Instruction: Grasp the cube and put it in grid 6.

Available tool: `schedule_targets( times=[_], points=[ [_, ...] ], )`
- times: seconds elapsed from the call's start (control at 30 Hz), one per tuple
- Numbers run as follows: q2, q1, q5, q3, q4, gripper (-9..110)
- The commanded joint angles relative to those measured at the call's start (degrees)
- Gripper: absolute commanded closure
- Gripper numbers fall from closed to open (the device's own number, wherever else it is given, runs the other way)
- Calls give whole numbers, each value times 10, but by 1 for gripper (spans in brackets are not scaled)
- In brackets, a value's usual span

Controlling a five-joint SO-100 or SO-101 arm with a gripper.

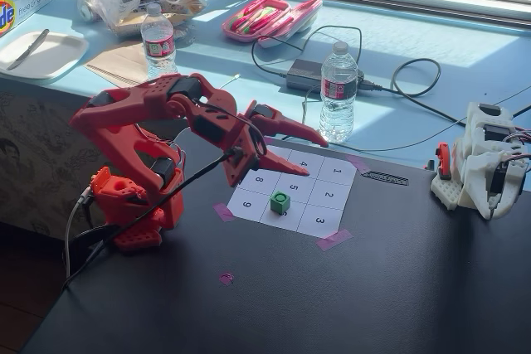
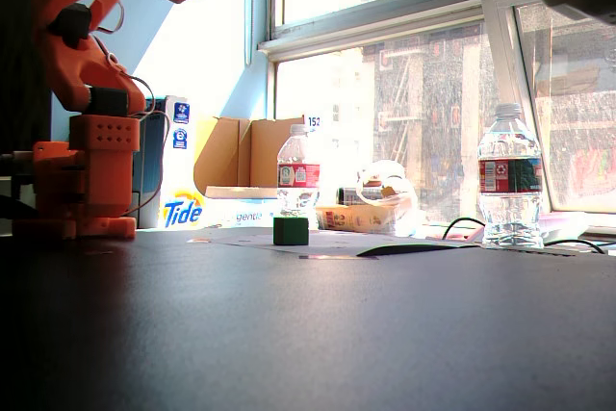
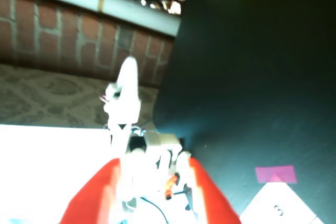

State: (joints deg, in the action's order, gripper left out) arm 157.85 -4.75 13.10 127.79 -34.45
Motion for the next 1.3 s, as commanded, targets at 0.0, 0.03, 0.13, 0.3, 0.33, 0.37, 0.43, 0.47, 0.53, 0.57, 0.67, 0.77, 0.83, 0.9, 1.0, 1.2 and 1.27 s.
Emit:
schedule_targets(
  times=[0.0,0.03,0.13,0.3,0.33,0.37,0.43,0.47,0.53,0.57,0.67,0.77,0.83,0.9,1.0,1.2,1.27],
  points=[
    [134,-35,-7,106,-7,87],
    [161,-40,-8,136,-24,88],
    [231,-48,-33,202,-95,96],
    [312,-49,-55,287,-200,101],
    [312,-49,-60,295,-223,101],
    [312,-49,-71,303,-247,101],
    [312,-47,-76,324,-284,101],
    [312,-47,-77,337,-300,101],
    [312,-47,-80,359,-326,101],
    [312,-47,-81,367,-345,101],
    [312,-47,-84,382,-386,101],
    [312,-53,-91,401,-393,101],
    [312,-53,-92,408,-394,101],
    [312,-53,-133,431,-388,101],
    [312,-62,-144,437,-381,101],
    [312,-62,-144,437,-381,101],
    [312,-62,-144,437,-381,101]
  ],
)
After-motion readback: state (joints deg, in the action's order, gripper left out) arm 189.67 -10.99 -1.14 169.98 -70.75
